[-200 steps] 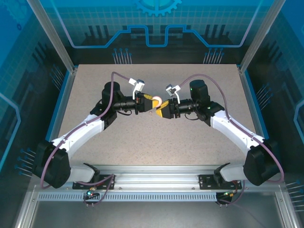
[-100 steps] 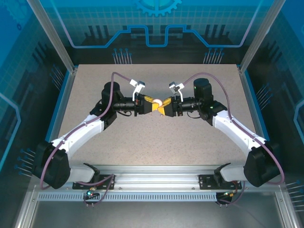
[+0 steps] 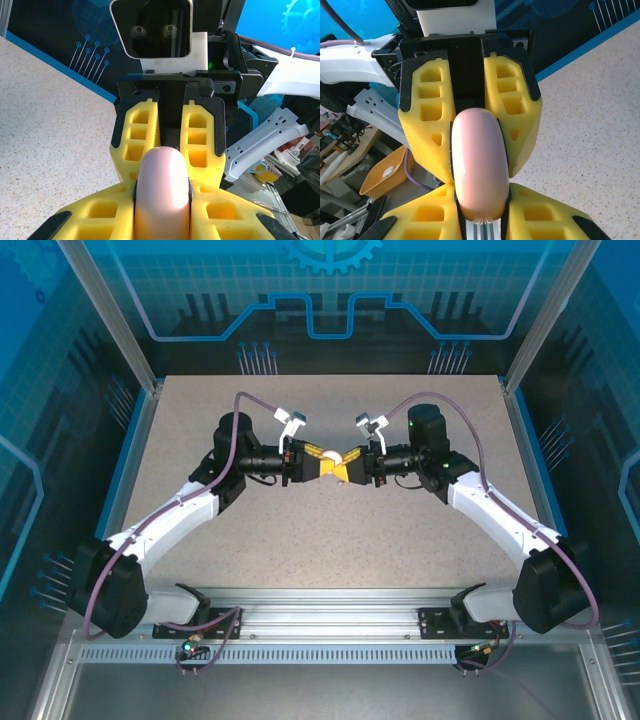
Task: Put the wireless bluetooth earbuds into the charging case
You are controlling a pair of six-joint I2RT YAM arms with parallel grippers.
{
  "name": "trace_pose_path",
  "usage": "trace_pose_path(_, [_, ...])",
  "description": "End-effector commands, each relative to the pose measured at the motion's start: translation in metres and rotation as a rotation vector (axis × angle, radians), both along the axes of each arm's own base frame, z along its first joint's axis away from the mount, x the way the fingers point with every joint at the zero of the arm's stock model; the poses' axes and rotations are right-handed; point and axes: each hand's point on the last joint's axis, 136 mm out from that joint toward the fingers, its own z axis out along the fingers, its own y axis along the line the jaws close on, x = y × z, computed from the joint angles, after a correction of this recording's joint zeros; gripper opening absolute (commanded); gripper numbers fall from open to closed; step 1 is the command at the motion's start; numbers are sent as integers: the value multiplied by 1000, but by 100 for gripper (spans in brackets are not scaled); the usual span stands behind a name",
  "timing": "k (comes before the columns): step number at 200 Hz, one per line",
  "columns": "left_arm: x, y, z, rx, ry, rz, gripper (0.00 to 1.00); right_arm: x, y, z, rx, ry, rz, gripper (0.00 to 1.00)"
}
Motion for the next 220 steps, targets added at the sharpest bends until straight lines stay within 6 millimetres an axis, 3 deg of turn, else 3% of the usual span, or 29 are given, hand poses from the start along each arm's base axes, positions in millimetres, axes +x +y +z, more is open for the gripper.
trace_pose_path(1, [-6, -2, -2, 13, -25, -14, 24, -3, 1, 25, 43, -76, 16, 15])
trace_pose_path(39, [-6, -1, -5, 18, -18, -4, 31, 2, -5, 25, 50, -68, -19, 13])
trace_pose_path(101, [-7, 0, -6, 19, -9, -4, 33, 10, -11, 24, 53, -61, -68, 11])
trace_pose_path(140, [-8, -2, -7, 21, 3, -21, 17, 11, -14, 23, 49, -57, -81, 11])
trace_pose_path(156, [-6, -2, -9, 30, 6, -16, 15, 10, -16, 19, 28, -55, -87, 15])
trace_pose_path(190, [8, -1, -40, 127, 84, 43, 15, 21, -29, -13, -125, -19, -199, 37])
trace_pose_path(220, [23, 1, -88, 210, 248, 120, 15, 40, -53, -62, -304, 78, -350, 42])
